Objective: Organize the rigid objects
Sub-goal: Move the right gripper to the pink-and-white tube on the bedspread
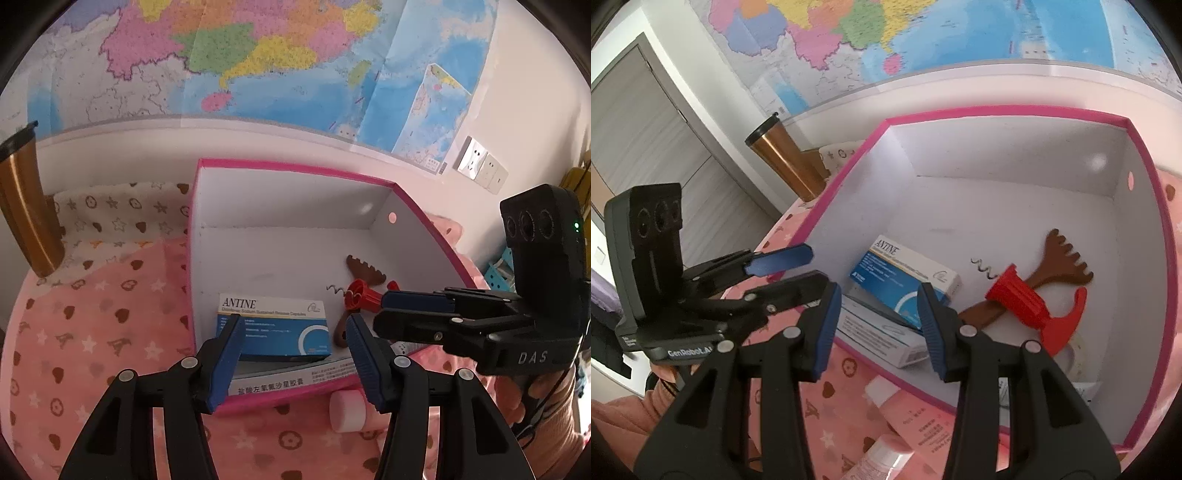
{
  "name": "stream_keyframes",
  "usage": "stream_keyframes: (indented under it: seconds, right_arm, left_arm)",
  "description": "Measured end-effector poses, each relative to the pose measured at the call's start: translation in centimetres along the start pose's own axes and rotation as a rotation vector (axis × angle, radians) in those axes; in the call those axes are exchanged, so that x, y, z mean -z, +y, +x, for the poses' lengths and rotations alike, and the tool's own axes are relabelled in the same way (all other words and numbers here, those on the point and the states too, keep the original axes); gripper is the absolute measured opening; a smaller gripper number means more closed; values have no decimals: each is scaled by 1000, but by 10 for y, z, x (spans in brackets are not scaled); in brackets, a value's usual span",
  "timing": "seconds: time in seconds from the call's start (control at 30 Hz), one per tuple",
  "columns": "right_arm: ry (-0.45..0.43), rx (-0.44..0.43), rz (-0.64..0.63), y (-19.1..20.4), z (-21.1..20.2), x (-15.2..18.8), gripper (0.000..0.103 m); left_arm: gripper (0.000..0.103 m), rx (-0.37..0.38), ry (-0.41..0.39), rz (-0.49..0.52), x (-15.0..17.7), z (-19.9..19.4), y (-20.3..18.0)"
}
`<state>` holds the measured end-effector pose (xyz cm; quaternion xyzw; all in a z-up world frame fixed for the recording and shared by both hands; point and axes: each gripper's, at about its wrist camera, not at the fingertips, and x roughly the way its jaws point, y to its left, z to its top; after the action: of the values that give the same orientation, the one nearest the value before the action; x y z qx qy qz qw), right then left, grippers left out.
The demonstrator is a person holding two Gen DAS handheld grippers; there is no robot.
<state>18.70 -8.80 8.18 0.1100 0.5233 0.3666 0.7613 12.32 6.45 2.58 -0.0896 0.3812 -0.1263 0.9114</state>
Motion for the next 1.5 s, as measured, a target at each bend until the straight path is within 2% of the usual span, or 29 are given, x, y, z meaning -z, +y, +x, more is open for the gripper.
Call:
stream_keyframes:
  seconds: [0.43, 0.8, 1.2, 1.5]
  right_arm:
    - [-67, 9, -21, 8, -33, 29, 46]
    - [-109, 36, -65, 23, -64, 74, 46]
    - [-33, 57, 16, 14, -68, 144, 46]
    - [48, 60, -37, 34, -63, 182, 46]
  left_arm:
    - [60, -9, -105, 110, 20, -40, -33]
    - [61, -16, -88, 196, 53, -46, -67]
    - [61, -8, -41, 228, 78, -38, -85]
    - [61, -15, 22, 196, 101, -28, -80]
